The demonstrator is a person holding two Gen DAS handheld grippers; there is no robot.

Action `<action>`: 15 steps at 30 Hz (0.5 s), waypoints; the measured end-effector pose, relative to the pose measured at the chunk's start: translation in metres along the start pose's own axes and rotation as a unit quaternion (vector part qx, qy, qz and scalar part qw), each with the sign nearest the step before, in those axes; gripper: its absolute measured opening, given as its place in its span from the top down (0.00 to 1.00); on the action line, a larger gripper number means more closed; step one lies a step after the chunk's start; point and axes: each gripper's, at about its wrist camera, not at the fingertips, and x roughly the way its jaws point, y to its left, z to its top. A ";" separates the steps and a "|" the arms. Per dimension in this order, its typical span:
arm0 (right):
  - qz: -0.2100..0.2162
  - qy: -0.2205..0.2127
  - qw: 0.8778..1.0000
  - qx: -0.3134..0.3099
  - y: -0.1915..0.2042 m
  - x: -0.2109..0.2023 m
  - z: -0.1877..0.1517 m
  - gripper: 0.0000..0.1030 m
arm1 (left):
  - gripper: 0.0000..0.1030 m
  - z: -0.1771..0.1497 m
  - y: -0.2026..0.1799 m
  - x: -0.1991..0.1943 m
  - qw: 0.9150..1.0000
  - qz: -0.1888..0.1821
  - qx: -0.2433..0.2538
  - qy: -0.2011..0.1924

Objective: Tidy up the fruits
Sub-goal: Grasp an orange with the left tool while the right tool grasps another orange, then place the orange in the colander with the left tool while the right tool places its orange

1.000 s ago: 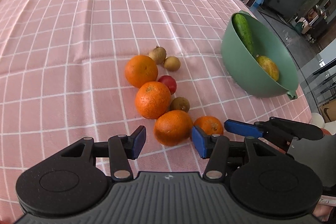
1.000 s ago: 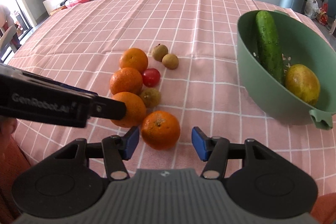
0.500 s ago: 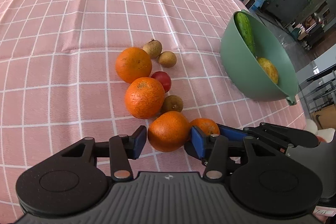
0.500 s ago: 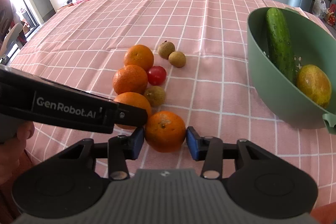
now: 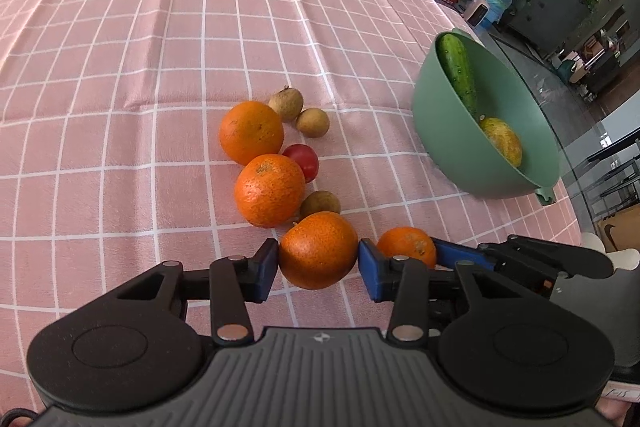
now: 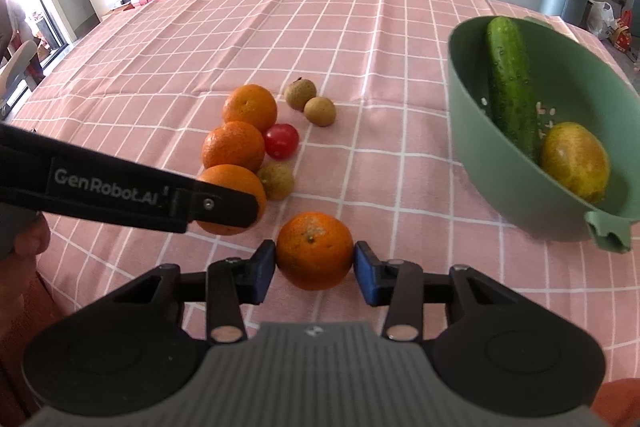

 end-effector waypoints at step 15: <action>-0.032 -0.057 0.998 -0.026 -0.025 -0.062 0.006 0.62 | 0.53 0.011 -0.048 -0.045 0.998 -0.006 0.034 -0.062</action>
